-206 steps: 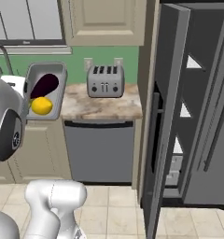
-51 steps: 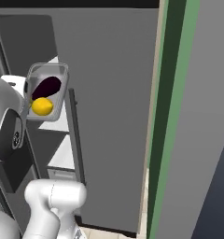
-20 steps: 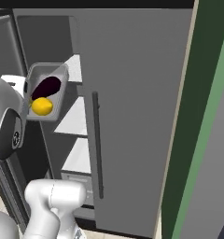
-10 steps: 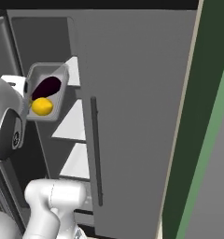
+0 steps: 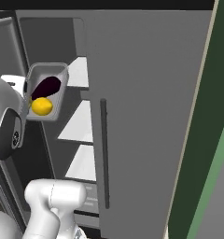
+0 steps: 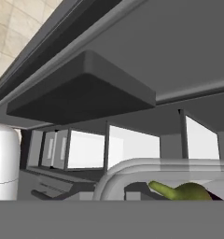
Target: Take the eggplant and lemon out of the freezer and place them in the tupperware container on the counter. Then put the tupperware containing the vegetables back in the freezer.
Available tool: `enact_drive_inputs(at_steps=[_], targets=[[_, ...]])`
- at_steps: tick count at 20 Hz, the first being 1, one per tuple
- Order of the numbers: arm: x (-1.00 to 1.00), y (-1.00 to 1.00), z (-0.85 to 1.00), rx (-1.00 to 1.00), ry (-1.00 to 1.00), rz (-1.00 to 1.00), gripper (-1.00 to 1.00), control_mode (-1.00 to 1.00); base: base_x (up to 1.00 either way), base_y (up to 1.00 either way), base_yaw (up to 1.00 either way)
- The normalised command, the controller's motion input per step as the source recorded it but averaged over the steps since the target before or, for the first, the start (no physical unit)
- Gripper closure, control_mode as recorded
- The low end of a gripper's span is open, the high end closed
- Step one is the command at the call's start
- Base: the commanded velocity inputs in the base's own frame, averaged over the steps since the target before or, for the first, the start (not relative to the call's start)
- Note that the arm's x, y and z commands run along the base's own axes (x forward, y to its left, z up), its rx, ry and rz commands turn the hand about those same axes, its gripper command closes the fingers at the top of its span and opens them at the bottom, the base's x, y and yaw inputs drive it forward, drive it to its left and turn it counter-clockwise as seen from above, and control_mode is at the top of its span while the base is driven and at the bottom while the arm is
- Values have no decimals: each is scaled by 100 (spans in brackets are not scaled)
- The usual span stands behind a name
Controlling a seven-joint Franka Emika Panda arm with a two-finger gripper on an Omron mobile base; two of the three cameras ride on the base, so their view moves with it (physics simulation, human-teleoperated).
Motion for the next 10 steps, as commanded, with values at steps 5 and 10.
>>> enact_drive_inputs(at_steps=[5,10], targets=[[0,0,0,0,0,0,100,100,12,24,0],[0,0,0,0,0,0,100,100,35,10,0]])
